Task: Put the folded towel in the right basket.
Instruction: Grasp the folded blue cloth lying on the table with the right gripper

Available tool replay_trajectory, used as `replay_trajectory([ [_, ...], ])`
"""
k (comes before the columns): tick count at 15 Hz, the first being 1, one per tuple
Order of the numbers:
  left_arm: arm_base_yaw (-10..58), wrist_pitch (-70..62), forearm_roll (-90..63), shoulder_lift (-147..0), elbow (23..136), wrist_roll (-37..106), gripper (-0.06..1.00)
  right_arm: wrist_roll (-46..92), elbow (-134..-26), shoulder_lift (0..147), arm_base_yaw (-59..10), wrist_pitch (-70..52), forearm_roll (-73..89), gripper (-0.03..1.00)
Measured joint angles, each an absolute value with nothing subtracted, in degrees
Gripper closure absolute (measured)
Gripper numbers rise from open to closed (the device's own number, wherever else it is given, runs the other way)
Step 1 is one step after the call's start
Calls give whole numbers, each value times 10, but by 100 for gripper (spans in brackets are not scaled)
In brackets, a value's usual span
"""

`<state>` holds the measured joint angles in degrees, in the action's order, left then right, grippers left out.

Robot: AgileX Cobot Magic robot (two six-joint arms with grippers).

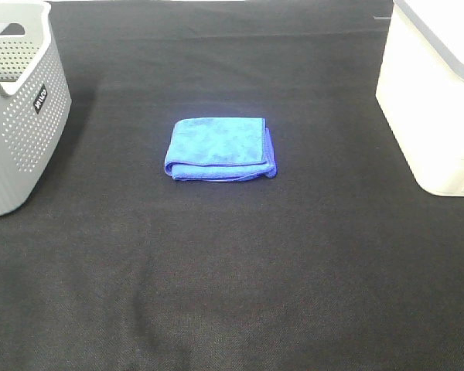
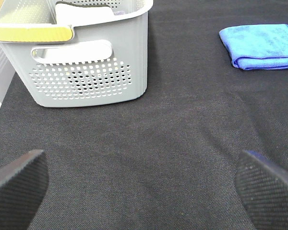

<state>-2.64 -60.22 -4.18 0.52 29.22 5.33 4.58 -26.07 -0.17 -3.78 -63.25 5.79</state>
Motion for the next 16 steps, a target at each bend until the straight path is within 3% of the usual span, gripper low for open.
replay_trajectory([
  [16, -26, -602, -41, 5, 292, 53, -4, 46, -261, -2, -38, -633, 58, 1],
])
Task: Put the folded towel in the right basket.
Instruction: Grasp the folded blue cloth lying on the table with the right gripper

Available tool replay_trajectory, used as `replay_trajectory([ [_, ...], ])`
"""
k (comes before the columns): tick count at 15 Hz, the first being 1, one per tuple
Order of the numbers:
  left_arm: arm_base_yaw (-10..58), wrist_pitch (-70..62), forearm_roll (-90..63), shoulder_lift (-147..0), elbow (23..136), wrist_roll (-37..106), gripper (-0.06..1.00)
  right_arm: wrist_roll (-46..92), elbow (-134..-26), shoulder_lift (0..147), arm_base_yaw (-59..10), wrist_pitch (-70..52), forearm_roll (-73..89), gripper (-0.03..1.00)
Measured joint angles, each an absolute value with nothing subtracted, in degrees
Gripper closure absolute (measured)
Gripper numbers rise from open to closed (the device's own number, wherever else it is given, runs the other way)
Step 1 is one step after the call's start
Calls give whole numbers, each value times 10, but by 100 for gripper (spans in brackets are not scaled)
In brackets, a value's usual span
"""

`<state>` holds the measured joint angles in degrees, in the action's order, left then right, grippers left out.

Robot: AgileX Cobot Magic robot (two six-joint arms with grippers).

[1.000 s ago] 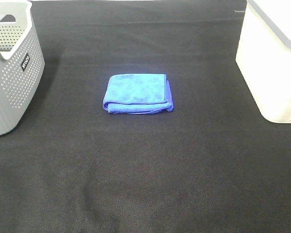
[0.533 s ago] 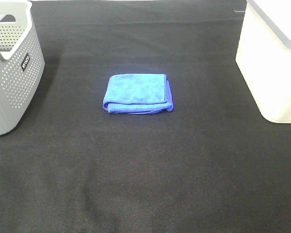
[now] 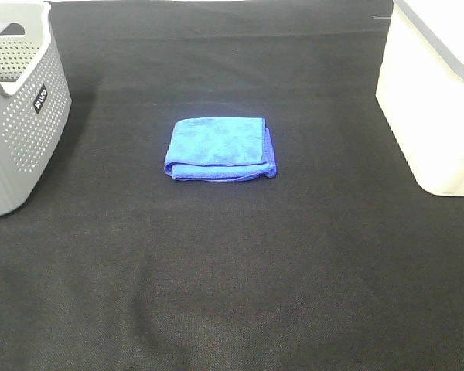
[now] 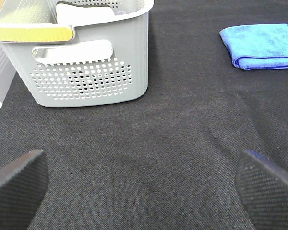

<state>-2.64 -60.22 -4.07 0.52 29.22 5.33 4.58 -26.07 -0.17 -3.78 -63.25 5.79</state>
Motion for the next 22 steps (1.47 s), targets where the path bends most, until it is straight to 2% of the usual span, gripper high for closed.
replay_trajectory([
  [22, -26, -602, -41, 5, 292, 53, -4, 46, -261, -2, -38, -633, 58, 1],
])
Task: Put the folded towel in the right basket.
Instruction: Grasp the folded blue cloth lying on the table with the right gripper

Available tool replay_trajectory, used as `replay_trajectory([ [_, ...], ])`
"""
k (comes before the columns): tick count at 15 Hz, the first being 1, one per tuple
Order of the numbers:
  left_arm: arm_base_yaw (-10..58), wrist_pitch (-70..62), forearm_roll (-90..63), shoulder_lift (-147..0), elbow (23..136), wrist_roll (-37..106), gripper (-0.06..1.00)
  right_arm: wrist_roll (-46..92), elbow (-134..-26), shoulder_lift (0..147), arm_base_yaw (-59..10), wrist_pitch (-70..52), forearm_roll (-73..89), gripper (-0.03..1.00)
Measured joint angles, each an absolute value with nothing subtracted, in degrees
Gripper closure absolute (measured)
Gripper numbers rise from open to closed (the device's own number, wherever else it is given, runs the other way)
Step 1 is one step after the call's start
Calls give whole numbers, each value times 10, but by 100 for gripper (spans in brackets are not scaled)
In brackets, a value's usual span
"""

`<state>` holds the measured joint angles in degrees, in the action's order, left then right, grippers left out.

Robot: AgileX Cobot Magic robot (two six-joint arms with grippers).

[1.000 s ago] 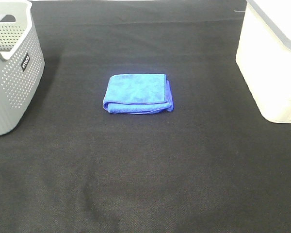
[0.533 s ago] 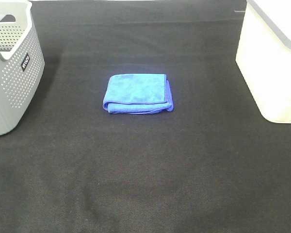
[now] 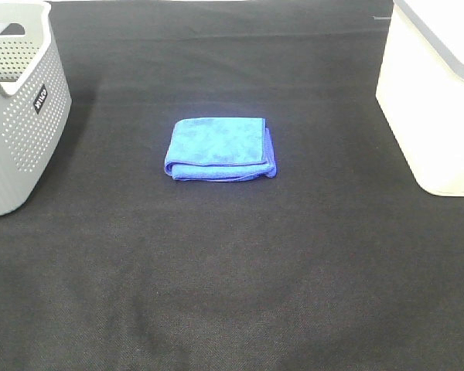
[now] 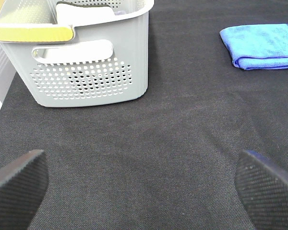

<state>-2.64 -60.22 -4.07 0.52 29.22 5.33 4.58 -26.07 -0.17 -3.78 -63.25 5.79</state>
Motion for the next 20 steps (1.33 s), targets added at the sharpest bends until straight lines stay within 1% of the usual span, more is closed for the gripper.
replay_trajectory([
  [14, -26, -602, -41, 5, 292, 53, -4, 46, -261, -2, -38, -633, 58, 1],
  [16, -26, -602, -41, 5, 292, 53, -4, 46, -265, 17, -38, -633, 58, 1],
  [18, -26, -602, -41, 5, 292, 53, -4, 44, -344, 165, -38, -623, 58, 1],
  [20, -26, -602, -41, 5, 292, 53, -4, 44, -471, 346, -38, -657, 58, 1],
])
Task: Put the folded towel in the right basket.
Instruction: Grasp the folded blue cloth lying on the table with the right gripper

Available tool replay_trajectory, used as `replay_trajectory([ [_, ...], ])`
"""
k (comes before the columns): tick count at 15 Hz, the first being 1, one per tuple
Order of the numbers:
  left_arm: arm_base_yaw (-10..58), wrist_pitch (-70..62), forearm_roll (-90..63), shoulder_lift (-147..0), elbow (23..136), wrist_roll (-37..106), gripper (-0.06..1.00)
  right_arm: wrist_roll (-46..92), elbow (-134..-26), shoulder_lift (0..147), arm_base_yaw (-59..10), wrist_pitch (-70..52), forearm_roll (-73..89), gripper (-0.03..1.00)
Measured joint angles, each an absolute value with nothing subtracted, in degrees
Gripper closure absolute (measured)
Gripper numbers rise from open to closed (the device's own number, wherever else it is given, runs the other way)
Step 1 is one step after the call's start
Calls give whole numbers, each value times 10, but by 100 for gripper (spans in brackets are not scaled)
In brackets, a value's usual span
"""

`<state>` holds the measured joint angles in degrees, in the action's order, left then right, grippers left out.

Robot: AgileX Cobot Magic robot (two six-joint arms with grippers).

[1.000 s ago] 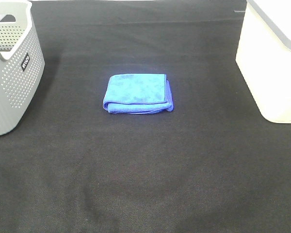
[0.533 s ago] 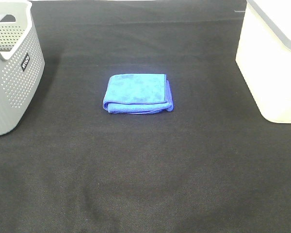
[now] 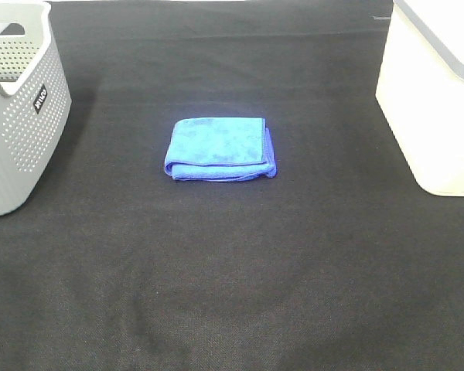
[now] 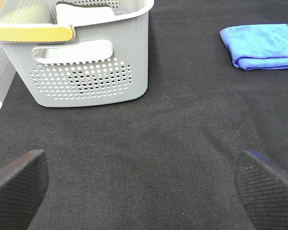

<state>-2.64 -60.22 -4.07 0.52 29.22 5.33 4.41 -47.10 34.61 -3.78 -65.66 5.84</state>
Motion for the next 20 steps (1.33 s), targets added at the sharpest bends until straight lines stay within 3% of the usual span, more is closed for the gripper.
replay_trajectory([
  [4, -26, -602, -41, 5, 292, 53, -4, 44, -757, 679, -38, -692, 72, 1],
  [8, -26, -602, -41, 5, 292, 53, -4, 43, -916, 844, -37, -695, 74, 1],
  [12, -26, -602, -41, 5, 292, 53, -4, 39, -968, 925, -36, -694, 74, 1],
  [20, -26, -602, -41, 5, 292, 53, -4, 34, -970, 927, -35, -695, 121, 1],
])
